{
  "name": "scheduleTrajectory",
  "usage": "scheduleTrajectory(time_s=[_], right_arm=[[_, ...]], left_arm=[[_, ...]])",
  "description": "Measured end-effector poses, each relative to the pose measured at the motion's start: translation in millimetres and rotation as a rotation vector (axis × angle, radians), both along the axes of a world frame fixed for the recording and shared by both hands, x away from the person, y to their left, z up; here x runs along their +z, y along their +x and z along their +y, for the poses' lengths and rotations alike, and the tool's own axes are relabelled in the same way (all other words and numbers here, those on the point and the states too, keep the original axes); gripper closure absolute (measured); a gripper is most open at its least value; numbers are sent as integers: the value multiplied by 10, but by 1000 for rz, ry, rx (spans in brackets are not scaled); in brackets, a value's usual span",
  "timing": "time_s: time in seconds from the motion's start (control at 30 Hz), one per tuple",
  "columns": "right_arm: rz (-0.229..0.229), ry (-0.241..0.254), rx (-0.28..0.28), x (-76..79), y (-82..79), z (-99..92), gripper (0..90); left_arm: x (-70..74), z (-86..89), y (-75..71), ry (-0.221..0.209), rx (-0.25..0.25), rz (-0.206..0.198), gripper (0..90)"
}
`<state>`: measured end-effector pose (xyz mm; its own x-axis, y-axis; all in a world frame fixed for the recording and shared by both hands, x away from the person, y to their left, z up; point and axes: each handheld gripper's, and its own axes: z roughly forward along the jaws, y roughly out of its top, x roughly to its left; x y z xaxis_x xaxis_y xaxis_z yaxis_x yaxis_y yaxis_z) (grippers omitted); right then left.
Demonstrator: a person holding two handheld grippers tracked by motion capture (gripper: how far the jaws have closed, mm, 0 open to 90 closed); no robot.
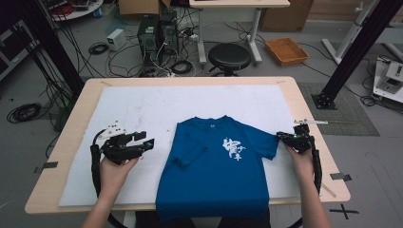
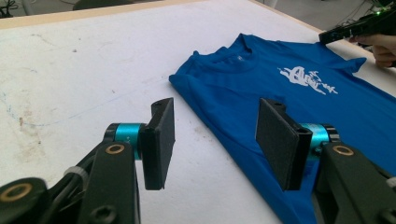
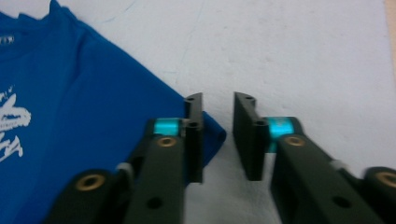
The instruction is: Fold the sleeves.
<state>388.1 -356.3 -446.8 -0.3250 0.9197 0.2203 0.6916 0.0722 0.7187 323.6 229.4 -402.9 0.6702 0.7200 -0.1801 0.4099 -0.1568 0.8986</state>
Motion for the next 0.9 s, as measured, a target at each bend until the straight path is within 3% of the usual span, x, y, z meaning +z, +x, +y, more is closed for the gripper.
scheduleTrajectory(time_s=[0.1, 0.3, 0.53, 0.63, 0.67, 0.9], right_arm=[[-19, 2, 12, 35, -35, 30, 893], [-66, 38, 60, 253, -207, 209, 894], [-126, -53, 158, 563, -354, 792, 893], [-151, -98, 215, 655, -359, 1185, 893], [-151, -98, 215, 655, -359, 1185, 893], [-132, -156, 248, 606, -270, 1680, 892]], left_arm=[[2, -6, 1, -1, -5, 2, 474], [5, -23, 9, -2, -13, 3, 474], [19, -68, 7, 1, -30, -2, 474], [21, -85, 7, -3, -36, -2, 475], [23, -89, 7, -1, -39, -3, 475], [16, -121, 22, -4, -50, 7, 474]])
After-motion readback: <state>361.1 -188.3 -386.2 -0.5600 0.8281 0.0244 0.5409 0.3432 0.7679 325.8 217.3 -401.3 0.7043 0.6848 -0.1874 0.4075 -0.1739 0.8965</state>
